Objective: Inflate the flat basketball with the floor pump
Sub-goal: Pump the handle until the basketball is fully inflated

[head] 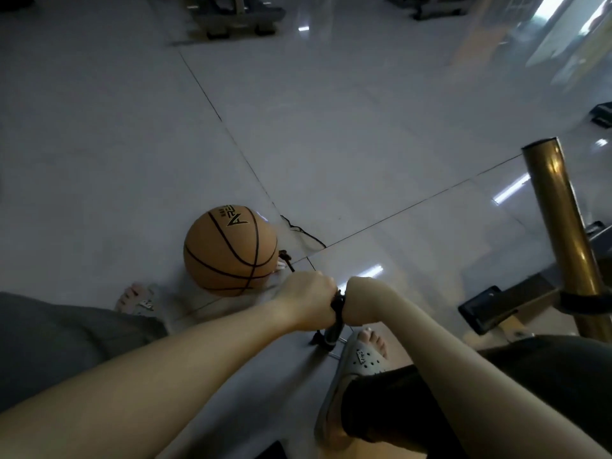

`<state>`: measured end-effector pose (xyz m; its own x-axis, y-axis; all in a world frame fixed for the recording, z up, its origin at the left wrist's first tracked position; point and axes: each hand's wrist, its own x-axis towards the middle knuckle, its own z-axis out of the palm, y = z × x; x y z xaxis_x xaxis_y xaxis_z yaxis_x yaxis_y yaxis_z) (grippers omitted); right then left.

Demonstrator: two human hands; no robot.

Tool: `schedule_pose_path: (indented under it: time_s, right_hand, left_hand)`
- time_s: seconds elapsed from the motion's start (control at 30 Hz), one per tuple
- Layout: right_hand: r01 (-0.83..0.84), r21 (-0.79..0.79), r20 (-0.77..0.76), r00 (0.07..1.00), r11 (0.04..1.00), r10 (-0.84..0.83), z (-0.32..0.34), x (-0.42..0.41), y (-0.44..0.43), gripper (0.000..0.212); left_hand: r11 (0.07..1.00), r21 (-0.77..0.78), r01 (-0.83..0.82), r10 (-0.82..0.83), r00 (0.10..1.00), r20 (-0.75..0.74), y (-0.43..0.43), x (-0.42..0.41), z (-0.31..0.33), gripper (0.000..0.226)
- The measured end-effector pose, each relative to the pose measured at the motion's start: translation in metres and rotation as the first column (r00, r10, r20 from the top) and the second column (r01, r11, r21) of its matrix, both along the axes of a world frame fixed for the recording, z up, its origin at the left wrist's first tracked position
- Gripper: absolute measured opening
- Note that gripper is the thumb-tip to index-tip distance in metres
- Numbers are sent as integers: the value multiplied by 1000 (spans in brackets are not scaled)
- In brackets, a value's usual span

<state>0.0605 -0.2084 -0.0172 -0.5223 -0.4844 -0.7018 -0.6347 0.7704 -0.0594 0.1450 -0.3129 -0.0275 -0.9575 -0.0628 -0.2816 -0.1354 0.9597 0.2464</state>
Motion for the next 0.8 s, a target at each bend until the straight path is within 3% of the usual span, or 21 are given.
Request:
schedule_pose_path:
  time_s: [0.2,0.3,0.47,0.57,0.67,0.8]
  right_hand:
    - [0,27,-39,999,1000,1,1,2,-2,18]
    - [-32,-56,-100,995,998,26,15,10,-1,18]
    - [-11,-265,-120,993,964,-21,100,4,9,12]
    - [39,-315,-98,992,948,-73,134,3,19,17]
    - [123,-192,-7,992,974,-127,116,0,16,14]
    - [68,6,75,995,998,-68,53,-6,6,18]
  left_hand:
    - [999,33,-22,18,993,114,4,-5,5,15]
    - [1000,29,-10,6,990,139,2,-2,22,10]
    - [999,-34,12,-11,999,50,-8,-7,102,12]
    - [996,-66,52,-53,999,-12,-6,-12,137,12]
    - [996,-71,57,-58,998,-12,1,-13,116,14]
    - [999,0,52,-52,999,-2,4,-14,46,14]
